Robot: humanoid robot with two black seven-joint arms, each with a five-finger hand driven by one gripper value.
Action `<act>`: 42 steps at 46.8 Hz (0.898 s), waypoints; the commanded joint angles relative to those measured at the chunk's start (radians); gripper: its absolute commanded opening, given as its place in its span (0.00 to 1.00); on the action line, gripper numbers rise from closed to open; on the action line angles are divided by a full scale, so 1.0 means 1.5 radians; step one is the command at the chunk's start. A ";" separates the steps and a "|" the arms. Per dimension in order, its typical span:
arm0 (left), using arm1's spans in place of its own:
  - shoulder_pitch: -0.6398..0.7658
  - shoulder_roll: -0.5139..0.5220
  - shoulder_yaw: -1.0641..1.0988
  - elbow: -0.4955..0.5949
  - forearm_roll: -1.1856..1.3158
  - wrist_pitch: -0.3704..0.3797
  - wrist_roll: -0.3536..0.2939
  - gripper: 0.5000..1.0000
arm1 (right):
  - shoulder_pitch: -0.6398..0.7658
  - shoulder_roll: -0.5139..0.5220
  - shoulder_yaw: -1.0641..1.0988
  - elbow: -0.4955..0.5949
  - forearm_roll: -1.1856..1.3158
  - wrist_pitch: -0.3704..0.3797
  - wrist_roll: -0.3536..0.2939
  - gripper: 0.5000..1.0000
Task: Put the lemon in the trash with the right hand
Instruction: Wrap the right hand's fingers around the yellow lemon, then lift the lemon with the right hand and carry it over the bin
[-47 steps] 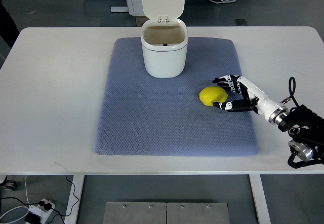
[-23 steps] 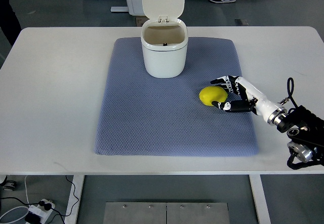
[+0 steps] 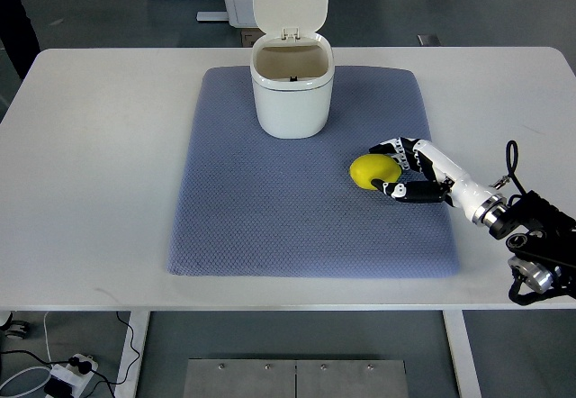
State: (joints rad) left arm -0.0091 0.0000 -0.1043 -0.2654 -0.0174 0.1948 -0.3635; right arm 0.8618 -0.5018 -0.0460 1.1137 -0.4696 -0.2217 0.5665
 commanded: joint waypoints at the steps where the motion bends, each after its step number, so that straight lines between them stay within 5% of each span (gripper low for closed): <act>1: 0.000 0.000 0.000 0.000 0.000 0.000 0.000 1.00 | 0.003 0.001 -0.005 0.001 0.000 0.001 0.002 0.00; 42: 0.000 0.000 0.000 0.000 -0.001 0.000 0.000 1.00 | 0.027 -0.038 0.000 0.003 0.014 0.011 0.021 0.00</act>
State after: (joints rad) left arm -0.0092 0.0000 -0.1042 -0.2654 -0.0181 0.1948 -0.3635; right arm 0.8935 -0.5405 -0.0453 1.1187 -0.4533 -0.2133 0.5965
